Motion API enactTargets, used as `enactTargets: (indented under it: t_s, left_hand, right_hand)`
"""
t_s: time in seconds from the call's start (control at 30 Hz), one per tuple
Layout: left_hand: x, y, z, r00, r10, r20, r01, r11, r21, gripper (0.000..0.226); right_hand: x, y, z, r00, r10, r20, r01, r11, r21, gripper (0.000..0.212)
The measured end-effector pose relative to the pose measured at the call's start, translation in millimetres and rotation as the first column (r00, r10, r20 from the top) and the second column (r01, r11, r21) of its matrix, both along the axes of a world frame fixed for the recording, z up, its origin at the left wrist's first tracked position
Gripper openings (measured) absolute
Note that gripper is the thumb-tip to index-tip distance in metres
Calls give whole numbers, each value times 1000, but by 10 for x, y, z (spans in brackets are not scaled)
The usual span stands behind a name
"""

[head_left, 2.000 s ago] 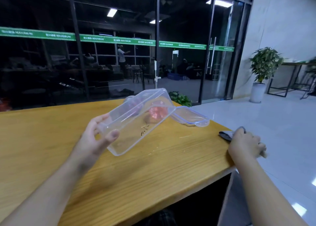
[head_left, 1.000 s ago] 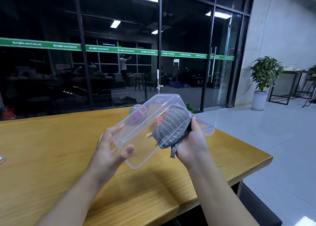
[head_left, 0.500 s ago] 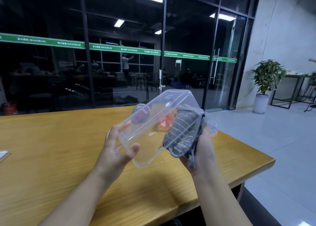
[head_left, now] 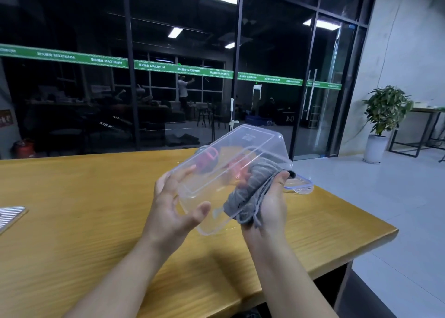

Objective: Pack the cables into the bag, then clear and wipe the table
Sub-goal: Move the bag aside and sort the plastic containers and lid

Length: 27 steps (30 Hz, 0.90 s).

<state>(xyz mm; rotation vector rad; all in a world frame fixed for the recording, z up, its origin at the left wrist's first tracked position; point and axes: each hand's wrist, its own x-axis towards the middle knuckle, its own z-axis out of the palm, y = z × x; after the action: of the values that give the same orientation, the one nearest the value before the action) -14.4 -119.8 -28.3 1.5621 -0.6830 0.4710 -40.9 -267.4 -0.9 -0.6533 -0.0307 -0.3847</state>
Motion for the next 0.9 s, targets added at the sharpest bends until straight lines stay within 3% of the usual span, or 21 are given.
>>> enactTargets:
  t_s: [0.13,0.27,0.33,0.43,0.53,0.6,0.73,0.8,0.9]
  left_hand:
    - [23,-57,-16,998,60,1,-60,989,-133,71]
    - [66,-22,-28,994,107,-2,-106,985,-133,59]
    - [71,-42,-29,991,132,7,-130,983,-128,58]
    - [19,-90,-18,991,131,4,-130,984,-126,60]
    - [-7,-91,-3,991,136,10,-133,979,-156,66]
    - [-4,-65,11,995,103,10,-99,978,-183,66]
    - [-56,-29,50,988,145,60,-130,970,-203,87]
    - [-111,-41,89,987,139,82,-118,969,-219,91]
    - [-137,-67,92,988,121,98,-99,975,-201,84]
  right_hand:
    - [-129,511,-246,997,78,22,-73,980,-183,78]
    - [-133,755,-307,994,43,104,-34,995,-90,97]
    - [-96,741,-263,999,-17,37,19,999,-35,90]
    - [-71,659,-222,998,-63,8,64,995,-71,57]
    - [-118,581,-187,999,4,43,0,995,-102,50]
    - [-140,504,-173,999,43,23,-42,998,-39,56]
    - [-41,313,-146,994,104,-27,-93,957,274,52]
    - [-17,348,-155,961,248,-122,-217,951,219,51]
    - [-80,475,-239,853,471,-225,-493,869,-51,52]
